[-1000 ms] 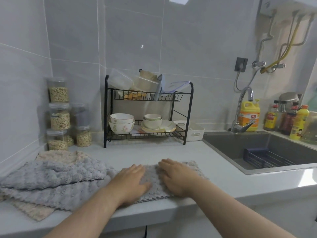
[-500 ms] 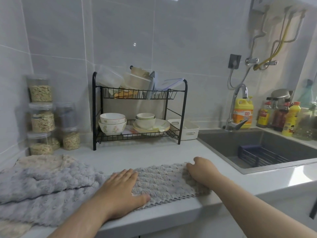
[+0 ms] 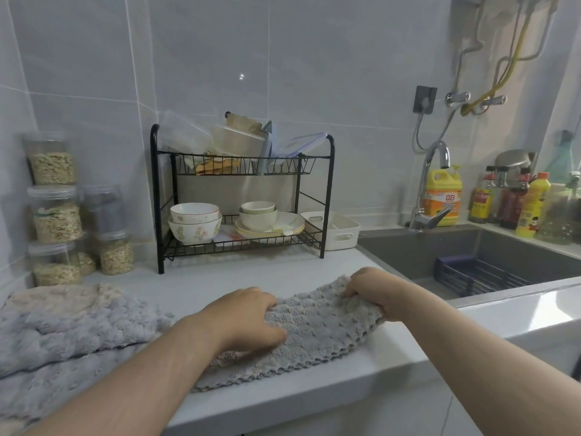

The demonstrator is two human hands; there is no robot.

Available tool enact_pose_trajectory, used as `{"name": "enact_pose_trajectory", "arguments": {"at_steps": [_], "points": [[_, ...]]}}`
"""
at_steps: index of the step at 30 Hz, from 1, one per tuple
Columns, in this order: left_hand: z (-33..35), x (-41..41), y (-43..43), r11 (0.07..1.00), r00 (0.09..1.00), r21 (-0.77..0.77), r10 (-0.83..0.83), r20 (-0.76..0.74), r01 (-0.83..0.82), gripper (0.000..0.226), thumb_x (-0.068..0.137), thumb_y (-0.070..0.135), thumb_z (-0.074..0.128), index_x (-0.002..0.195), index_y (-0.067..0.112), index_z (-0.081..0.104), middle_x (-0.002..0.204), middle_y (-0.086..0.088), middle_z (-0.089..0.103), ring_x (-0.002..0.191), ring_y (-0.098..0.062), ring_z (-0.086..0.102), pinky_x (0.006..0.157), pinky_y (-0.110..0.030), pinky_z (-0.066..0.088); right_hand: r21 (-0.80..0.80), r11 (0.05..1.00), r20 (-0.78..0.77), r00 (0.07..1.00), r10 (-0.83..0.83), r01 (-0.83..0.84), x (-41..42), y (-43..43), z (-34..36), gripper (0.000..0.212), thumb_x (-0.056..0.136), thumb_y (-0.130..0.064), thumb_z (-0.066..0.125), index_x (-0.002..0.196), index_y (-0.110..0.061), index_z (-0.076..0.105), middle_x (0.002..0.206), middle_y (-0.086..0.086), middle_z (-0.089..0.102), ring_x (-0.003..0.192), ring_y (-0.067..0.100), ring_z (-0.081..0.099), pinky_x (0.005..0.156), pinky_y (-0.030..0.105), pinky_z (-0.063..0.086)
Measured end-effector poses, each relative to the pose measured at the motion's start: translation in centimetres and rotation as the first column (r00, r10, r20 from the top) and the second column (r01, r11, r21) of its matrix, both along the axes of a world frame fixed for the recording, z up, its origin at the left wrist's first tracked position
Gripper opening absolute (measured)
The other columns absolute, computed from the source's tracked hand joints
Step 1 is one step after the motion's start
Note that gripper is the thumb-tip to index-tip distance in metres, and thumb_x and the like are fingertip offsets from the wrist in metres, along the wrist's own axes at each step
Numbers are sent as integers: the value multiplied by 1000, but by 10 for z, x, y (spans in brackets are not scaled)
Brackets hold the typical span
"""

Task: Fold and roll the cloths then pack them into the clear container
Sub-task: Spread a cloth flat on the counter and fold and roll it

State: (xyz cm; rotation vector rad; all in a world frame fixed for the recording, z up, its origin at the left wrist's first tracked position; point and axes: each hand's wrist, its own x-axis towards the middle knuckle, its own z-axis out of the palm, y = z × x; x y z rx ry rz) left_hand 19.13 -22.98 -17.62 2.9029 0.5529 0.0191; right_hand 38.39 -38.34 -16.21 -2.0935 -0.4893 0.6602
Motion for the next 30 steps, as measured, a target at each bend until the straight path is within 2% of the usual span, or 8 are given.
{"name": "enact_pose_trajectory", "arguments": {"at_steps": [5, 10, 13, 15, 17, 21, 26, 30], "points": [[-2, 23, -2, 992, 989, -117, -54, -138, 38, 95, 71, 72, 63, 148, 26, 31, 153, 6, 37, 134, -15, 42, 111, -32, 35, 105, 994, -11, 1000, -7, 8, 14, -20, 8, 26, 83, -1, 62, 108, -2, 59, 103, 19, 64, 86, 36, 67, 76, 40, 57], [-3, 37, -7, 983, 979, -184, -62, -196, 25, 111, 64, 80, 61, 152, 28, 19, 158, 7, 27, 141, -16, 33, 116, -33, 27, 216, 976, -68, 998, -14, 28, 9, -25, 16, 7, 85, 4, 59, 92, 0, 59, 95, 23, 60, 83, 38, 65, 90, 53, 53], [-2, 46, -10, 990, 965, -136, -18, -263, -19, 120, 57, 84, 62, 153, 27, 17, 158, 6, 26, 142, -18, 32, 115, -37, 27, 234, 971, -24, 999, -36, 40, 6, -22, 19, 38, 87, 6, 57, 123, 15, 46, 90, 22, 57, 79, 36, 60, 78, 42, 54], [-3, 49, -14, 993, 960, -112, 0, -280, -32, 122, 53, 85, 62, 152, 29, 18, 156, 6, 31, 139, -19, 36, 113, -39, 31, 231, 972, 20, 998, -51, 45, 4, -20, 21, 50, 87, 7, 57, 133, 15, 38, 106, 33, 58, 84, 40, 57, 78, 40, 51], [-3, 46, -15, 983, 982, -182, -17, -186, -17, 110, 55, 83, 64, 147, 34, 28, 151, 9, 40, 132, -18, 45, 109, -38, 37, 225, 973, 23, 997, -68, 62, 4, -20, 27, 48, 87, 6, 58, 132, 14, 44, 115, 36, 59, 91, 46, 65, 84, 45, 56], [-6, 8, 16, 975, 984, -217, 80, 158, -45, 81, 74, 76, 54, 141, 32, 40, 146, 9, 45, 127, -14, 48, 104, -34, 41, 269, 962, 13, 998, -57, 51, 1, -23, 44, 28, 88, 2, 57, 116, 7, 60, 105, 29, 66, 78, 35, 71, 62, 36, 59], [-30, -53, 84, 908, 866, -113, 420, 273, -404, 38, 91, 51, 49, 119, 27, 57, 127, 4, 60, 111, -18, 56, 90, -30, 45, 273, 962, 102, 994, -38, 8, -25, -15, 57, 36, 88, -2, 56, 123, 6, 54, 114, 32, 59, 95, 44, 65, 90, 58, 52], [-41, -68, 89, 893, 813, -173, 450, 369, -416, 16, 88, 39, 46, 86, 30, 60, 89, 10, 65, 80, -12, 60, 73, -31, 52, 208, 977, 235, 972, -13, -37, -52, 17, 52, 40, 84, 0, 54, 124, 9, 49, 97, 28, 60, 76, 32, 55, 67, 40, 46]]}}
